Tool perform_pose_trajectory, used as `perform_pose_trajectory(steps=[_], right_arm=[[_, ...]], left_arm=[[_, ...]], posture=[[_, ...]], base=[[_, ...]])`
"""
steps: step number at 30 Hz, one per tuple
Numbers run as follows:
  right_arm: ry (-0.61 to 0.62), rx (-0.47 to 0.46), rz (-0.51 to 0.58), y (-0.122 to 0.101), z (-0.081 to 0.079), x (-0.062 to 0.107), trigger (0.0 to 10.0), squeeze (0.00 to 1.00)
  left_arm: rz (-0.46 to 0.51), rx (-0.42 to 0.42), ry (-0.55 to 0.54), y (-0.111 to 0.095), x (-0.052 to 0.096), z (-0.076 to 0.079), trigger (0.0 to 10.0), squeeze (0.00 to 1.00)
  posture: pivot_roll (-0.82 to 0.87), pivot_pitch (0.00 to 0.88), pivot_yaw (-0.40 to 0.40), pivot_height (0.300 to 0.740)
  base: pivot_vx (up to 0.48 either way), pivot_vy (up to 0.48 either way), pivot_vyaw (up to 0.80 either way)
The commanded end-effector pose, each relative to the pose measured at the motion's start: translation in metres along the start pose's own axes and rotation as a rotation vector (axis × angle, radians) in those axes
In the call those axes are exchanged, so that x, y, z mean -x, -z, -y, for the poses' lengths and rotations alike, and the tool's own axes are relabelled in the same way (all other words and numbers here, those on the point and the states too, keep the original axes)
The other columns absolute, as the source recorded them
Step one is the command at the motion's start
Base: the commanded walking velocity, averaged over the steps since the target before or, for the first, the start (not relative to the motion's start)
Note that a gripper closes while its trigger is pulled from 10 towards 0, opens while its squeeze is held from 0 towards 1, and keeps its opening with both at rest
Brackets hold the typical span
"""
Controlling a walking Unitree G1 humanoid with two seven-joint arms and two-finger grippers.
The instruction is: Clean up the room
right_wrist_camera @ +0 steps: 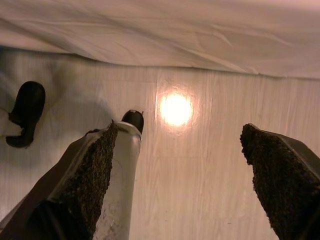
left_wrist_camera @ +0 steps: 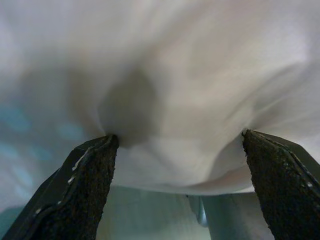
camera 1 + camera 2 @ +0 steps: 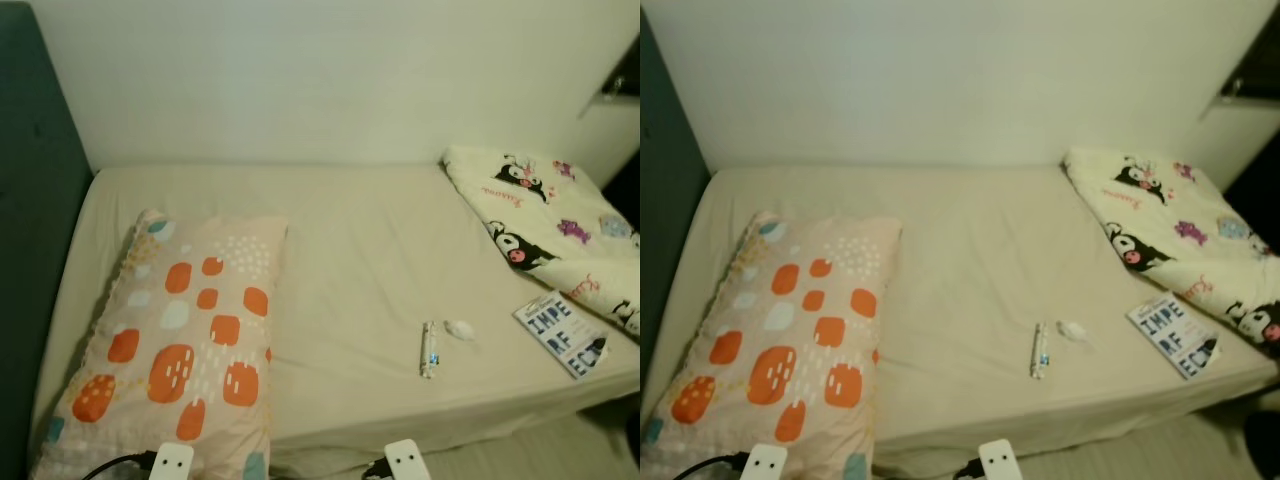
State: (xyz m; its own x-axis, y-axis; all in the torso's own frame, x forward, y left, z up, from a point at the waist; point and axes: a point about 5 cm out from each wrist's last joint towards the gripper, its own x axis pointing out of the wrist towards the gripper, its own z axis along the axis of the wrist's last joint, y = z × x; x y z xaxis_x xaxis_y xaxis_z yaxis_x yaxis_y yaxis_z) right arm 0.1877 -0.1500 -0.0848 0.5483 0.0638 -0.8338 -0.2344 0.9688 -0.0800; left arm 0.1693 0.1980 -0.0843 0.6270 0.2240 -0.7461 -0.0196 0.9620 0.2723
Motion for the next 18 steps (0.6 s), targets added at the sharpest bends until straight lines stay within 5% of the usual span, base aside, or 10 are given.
perform_pose_trajectory(steps=[1, 8, 18], right_arm=[[-0.002, 0.038, -0.033, 0.005, 0.006, 0.001, 10.0, 0.0], [-0.036, 0.121, -0.025, -0.003, 0.004, -0.001, 10.0, 0.0], [-0.029, 0.158, -0.031, -0.003, 0.014, 0.0, 10.0, 0.0]], left_arm=[[-0.027, 0.032, -0.006, 0.01, 0.004, 0.004, 10.0, 0.0], [-0.056, 0.105, -0.048, 0.021, 0.008, 0.005, 10.0, 0.0], [-0.045, 0.101, -0.026, 0.014, 0.006, 0.012, 10.0, 0.0]], posture=[[0.18, 0.0, -0.173, 0.74], [0.21, 0.0, -0.226, 0.74], [0.18, 0.0, -0.244, 0.74]], base=[[0.0, 0.0, 0.0], [0.0, 0.0, 0.0], [0.0, 0.0, 0.0]])
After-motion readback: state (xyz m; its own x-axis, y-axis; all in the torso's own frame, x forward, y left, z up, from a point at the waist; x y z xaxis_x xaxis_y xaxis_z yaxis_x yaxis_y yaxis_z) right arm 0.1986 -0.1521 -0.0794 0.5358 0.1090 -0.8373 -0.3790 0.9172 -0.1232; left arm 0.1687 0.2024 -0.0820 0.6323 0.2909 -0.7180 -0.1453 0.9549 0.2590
